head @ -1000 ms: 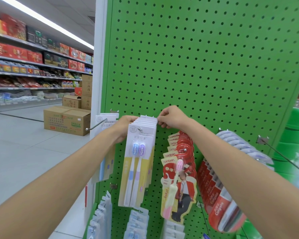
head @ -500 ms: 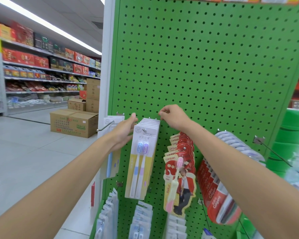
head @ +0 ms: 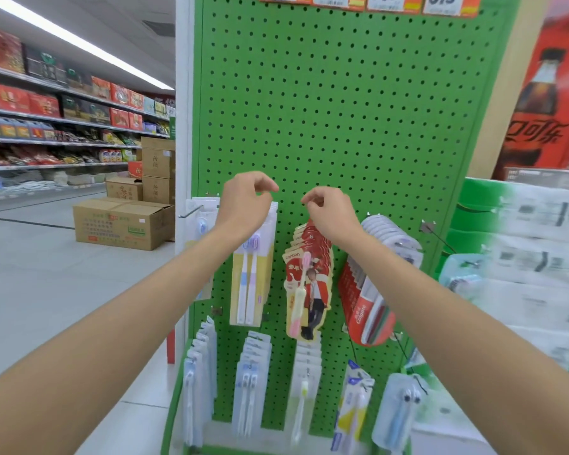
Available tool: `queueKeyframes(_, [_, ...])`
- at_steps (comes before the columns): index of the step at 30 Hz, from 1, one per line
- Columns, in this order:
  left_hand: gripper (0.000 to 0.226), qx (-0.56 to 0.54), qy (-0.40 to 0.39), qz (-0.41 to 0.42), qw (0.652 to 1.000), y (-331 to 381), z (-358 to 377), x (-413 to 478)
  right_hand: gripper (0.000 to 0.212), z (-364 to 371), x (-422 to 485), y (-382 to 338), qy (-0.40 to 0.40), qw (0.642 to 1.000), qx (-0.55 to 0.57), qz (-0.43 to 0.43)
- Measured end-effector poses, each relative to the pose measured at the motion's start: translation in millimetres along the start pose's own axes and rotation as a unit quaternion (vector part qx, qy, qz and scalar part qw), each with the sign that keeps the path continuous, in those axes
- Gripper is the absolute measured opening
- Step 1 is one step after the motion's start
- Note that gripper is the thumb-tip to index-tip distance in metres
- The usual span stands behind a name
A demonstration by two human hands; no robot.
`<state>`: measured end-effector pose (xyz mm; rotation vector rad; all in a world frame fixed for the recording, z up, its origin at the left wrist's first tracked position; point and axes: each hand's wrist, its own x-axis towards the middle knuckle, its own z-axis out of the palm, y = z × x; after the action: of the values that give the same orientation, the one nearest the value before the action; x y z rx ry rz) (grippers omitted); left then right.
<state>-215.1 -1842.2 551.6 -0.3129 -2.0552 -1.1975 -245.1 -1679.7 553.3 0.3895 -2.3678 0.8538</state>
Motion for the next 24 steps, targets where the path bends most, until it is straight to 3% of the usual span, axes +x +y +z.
queueKeyframes(12, [0.027,0.008,-0.092,-0.088,0.992,-3.4,65.0,-35.6,0.018,-8.8,-36.2,37.7,-0.052,0.998,-0.015,0.017])
queueKeyframes(18, [0.032,-0.069,-0.093,-0.135,0.984,-8.8,72.5,-33.1,0.009,-3.4,-32.6,42.1,-0.05,0.998,-0.017,0.025])
queueKeyframes(24, [0.021,-0.108,-0.088,-0.115,0.984,-5.5,73.3,-34.1,0.013,-14.2,-34.2,39.0,-0.036,0.998,-0.007,0.049])
